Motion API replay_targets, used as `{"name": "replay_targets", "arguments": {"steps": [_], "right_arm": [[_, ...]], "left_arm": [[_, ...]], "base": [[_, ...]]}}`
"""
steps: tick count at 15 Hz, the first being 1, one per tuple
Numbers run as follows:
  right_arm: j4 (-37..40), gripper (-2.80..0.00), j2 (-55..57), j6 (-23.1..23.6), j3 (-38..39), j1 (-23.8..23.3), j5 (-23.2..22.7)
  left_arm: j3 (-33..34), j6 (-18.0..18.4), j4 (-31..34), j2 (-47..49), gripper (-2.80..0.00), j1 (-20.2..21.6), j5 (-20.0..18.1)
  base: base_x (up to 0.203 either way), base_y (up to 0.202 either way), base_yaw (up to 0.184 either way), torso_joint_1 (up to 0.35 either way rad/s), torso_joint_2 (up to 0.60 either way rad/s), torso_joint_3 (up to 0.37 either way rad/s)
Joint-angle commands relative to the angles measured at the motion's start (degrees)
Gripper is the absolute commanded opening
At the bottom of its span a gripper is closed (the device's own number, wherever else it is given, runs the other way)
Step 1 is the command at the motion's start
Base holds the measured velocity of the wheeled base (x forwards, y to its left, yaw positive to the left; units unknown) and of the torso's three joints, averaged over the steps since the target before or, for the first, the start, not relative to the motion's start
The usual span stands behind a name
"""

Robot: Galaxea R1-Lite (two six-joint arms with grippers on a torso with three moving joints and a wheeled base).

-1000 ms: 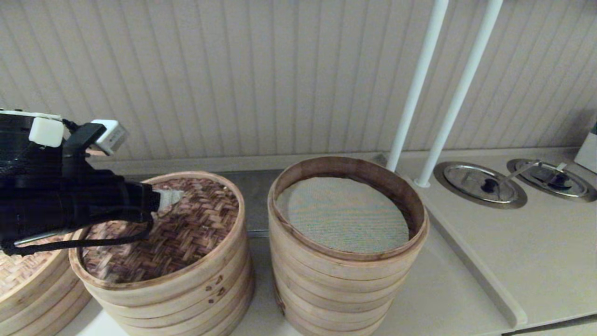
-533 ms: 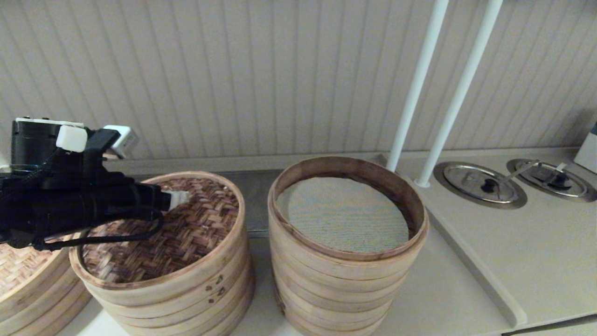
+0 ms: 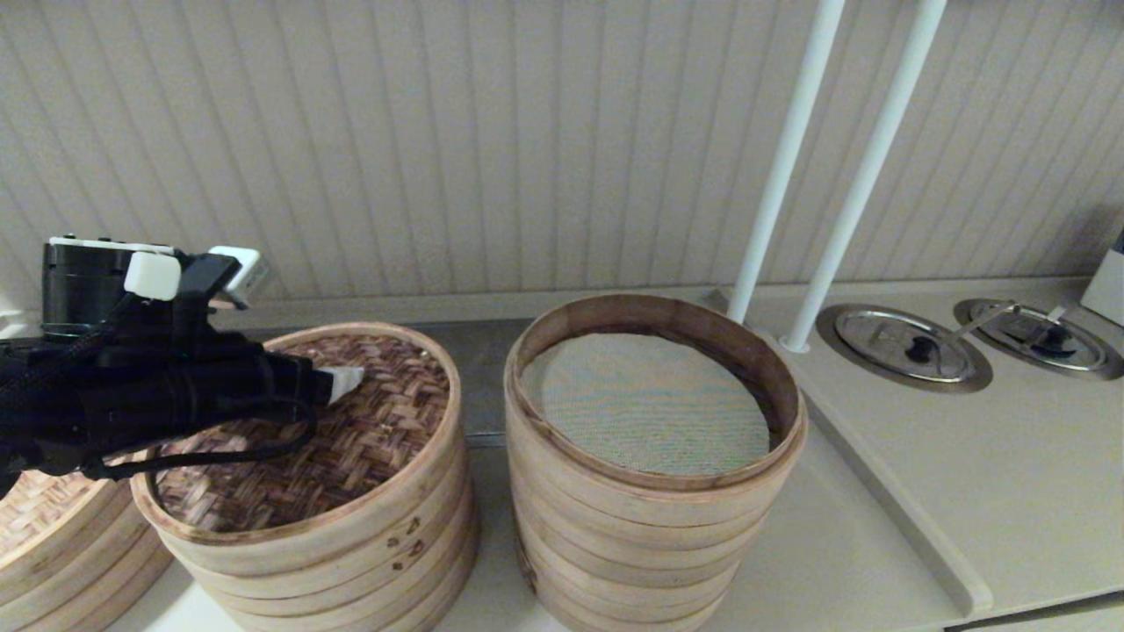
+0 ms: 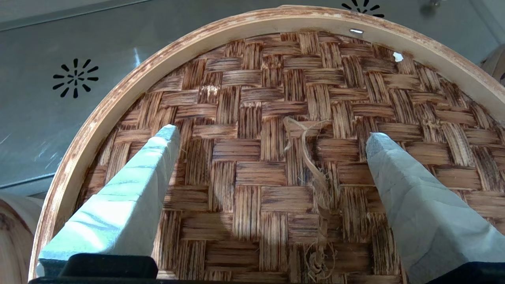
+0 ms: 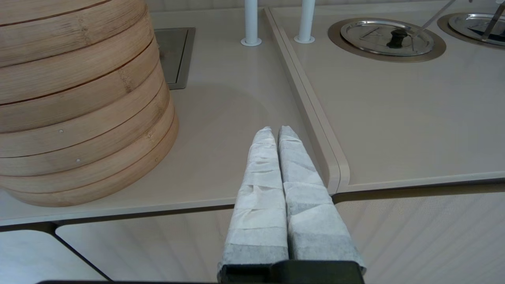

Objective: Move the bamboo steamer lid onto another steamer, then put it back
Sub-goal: Pick up the steamer

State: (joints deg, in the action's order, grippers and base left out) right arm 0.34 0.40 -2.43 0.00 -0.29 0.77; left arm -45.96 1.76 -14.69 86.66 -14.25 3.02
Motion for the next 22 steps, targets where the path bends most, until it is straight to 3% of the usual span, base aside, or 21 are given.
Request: {"name": "replay_targets", "arguments": {"steps": [1,10,11,22], "right_arm": [[0.0,-2.8,0.0,0.0,0.2,0.0,0.0],[0.0,-2.8,0.0,0.0,0.2,0.0,0.0],[0.0,-2.8,0.0,0.0,0.2,0.0,0.0],[0.0,-2.8,0.0,0.0,0.2,0.0,0.0]], "left_arm": [[0.6,0.0,-0.2,-0.9,0.0,-0.1,0.1],[3.2,1.0,-0.2,-3.9,0.0,-0.1,0.0],[3.3,1.0,-0.2,-3.9,-2.8,-0.1,0.0],[6.5,1.7,-4.0,-3.9,-2.8,-0.1,-0.4]], "base": [[0.0,0.0,0.0,0.0,0.0,0.0],[0.0,0.0,0.0,0.0,0.0,0.0],[0.0,0.0,0.0,0.0,0.0,0.0],[0.0,0.0,0.0,0.0,0.0,0.0]]}}
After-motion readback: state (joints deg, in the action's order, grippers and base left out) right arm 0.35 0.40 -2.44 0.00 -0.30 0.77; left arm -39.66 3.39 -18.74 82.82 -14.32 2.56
